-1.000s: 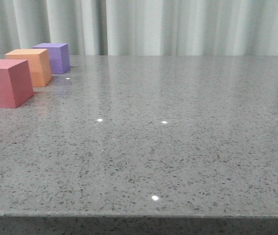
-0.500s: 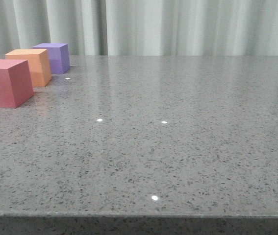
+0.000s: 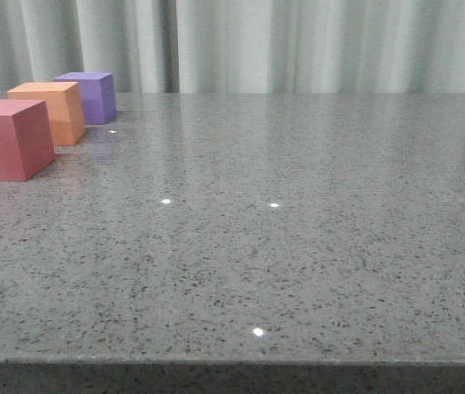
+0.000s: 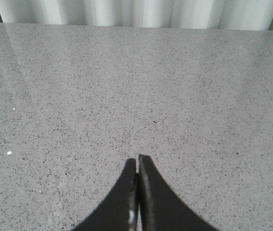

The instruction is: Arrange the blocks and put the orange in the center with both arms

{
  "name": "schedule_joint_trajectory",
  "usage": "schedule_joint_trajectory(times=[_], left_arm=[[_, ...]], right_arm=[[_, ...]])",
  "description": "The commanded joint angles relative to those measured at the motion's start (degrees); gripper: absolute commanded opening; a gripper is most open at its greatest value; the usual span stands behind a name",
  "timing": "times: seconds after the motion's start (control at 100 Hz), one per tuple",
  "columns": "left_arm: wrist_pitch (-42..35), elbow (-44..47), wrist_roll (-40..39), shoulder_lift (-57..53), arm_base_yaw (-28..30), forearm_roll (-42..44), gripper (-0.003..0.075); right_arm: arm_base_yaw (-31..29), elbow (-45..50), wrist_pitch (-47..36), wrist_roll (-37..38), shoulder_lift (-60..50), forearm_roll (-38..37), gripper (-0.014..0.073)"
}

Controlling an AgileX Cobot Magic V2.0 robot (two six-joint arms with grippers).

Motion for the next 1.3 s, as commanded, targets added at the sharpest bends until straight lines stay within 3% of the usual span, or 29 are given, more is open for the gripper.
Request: schedule_joint_trajectory(times=[0.0, 0.5, 0.83, 1.29], left_arm=[[-4.5, -1.5, -0.5, 0.5, 0.0, -0.2, -0.0019], [-8.1, -0.8, -0.5, 0.5, 0.0, -0.1, -0.0019], [-21.0, 9.2, -0.5, -0.8, 5.2, 1.0, -0.0019], [-22.7, 24.8, -0.5, -17.6, 7.9, 1.0, -0.0019]], right_arm=[[-0.2, -1.4, -4.6, -0.1, 0.3, -1.4, -0.0066], [-0.2, -1.4, -4.6, -0.1, 0.3, -1.4, -0.0066], [-0.2, -1.4, -4.6, -0.1, 0.3, -1.4, -0.0066], [-0.2, -1.4, -4.6, -0.1, 0.3, -1.4, -0.0066]])
